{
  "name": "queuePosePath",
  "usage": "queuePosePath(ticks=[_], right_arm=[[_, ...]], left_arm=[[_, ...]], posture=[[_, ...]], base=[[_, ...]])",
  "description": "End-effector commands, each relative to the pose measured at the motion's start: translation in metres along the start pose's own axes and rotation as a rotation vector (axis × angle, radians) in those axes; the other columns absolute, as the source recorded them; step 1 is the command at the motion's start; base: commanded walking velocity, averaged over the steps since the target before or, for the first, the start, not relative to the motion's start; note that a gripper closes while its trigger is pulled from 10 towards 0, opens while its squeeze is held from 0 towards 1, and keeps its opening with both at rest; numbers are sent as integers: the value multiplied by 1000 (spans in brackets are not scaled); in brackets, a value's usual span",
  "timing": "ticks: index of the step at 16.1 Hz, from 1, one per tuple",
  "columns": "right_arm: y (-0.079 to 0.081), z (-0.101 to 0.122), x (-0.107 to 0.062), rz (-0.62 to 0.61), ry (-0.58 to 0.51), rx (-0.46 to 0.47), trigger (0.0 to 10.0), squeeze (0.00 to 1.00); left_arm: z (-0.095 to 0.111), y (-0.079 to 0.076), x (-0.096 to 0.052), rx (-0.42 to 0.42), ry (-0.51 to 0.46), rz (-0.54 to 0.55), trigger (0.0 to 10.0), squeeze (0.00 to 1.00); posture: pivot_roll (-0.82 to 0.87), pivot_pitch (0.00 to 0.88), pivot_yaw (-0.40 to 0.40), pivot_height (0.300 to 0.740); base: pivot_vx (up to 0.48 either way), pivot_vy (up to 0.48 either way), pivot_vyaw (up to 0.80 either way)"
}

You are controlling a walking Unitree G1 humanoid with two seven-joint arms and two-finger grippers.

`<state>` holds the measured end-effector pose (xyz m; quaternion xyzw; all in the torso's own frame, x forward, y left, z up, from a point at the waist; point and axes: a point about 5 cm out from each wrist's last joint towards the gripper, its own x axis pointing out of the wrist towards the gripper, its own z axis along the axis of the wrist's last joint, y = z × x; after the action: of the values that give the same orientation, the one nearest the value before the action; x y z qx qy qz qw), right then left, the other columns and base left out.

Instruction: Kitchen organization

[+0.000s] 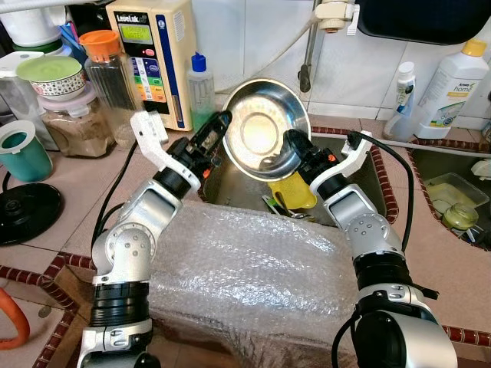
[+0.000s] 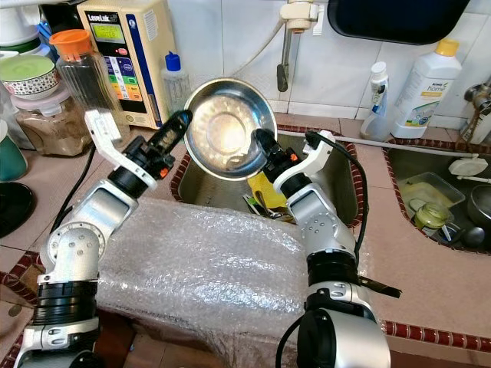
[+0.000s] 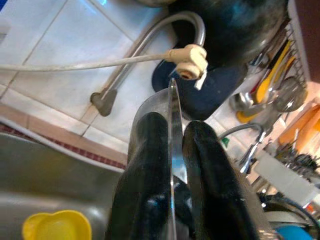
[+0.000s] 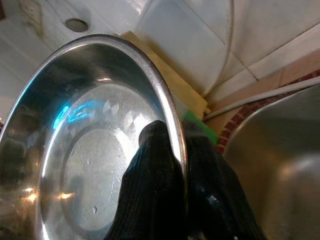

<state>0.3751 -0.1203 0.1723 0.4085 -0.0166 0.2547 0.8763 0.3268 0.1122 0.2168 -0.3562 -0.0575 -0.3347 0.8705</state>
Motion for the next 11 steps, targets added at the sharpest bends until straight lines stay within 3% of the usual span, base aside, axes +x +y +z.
queuePosePath(ticks=[1, 6, 11], right_arm=[[16, 11, 11, 44, -41, -43, 0, 0], [6, 15, 8, -54, -68, -82, 0, 0], [-17, 22, 5, -256, -106, -165, 0, 0]], left_arm=[[-19, 1, 1, -5, 94, 7, 10000, 1000], [-28, 8, -5, 46, 140, 45, 10000, 1000], [-36, 13, -22, 115, 226, 70, 10000, 1000]], posture=[[95, 0, 26, 740], [95, 0, 34, 740], [112, 0, 50, 740]], base=[[0, 0, 0], [0, 0, 0], [0, 0, 0]])
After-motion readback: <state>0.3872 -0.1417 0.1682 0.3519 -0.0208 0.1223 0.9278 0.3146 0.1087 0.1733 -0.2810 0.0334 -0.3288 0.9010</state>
